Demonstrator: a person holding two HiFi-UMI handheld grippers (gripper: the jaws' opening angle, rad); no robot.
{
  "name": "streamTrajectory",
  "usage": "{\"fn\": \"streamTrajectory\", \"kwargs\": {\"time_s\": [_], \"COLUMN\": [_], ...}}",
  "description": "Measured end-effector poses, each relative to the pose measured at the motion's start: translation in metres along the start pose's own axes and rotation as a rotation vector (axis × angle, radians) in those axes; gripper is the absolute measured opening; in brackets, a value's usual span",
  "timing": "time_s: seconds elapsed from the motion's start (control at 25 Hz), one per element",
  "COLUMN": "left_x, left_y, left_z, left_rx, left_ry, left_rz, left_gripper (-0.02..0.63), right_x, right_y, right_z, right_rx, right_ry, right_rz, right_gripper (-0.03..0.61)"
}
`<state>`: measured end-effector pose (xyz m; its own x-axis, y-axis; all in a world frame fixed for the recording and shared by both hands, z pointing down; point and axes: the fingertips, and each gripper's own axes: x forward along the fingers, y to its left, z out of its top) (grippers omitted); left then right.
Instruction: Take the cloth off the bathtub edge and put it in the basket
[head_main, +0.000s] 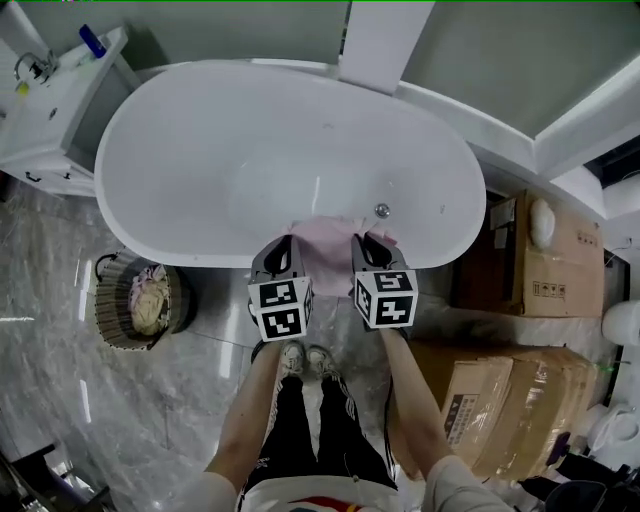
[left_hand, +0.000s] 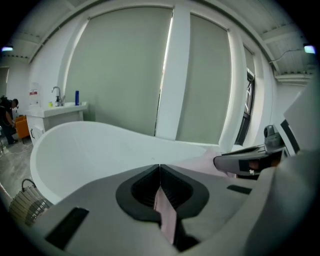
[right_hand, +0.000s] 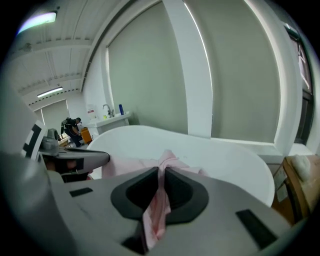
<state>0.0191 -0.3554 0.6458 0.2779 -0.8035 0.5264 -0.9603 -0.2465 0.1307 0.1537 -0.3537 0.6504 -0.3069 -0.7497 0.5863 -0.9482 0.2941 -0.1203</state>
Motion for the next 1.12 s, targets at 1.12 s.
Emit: {"fn": "streamTrajectory", "kwargs": {"time_s": [1.12], "left_x": [-0.327], "left_y": [0.04], "left_z": [0.355], "left_rx": [0.084], "left_ry": [-0.708], "left_rz": [0.265], "left_gripper": [0.021], "right_x": [-0.267], "right_y": [0.189], "right_z": [0.373], "right_rx": [-0.305], "right_ry": [-0.673], "right_rz": [0.291], "right_gripper": [0.049]}}
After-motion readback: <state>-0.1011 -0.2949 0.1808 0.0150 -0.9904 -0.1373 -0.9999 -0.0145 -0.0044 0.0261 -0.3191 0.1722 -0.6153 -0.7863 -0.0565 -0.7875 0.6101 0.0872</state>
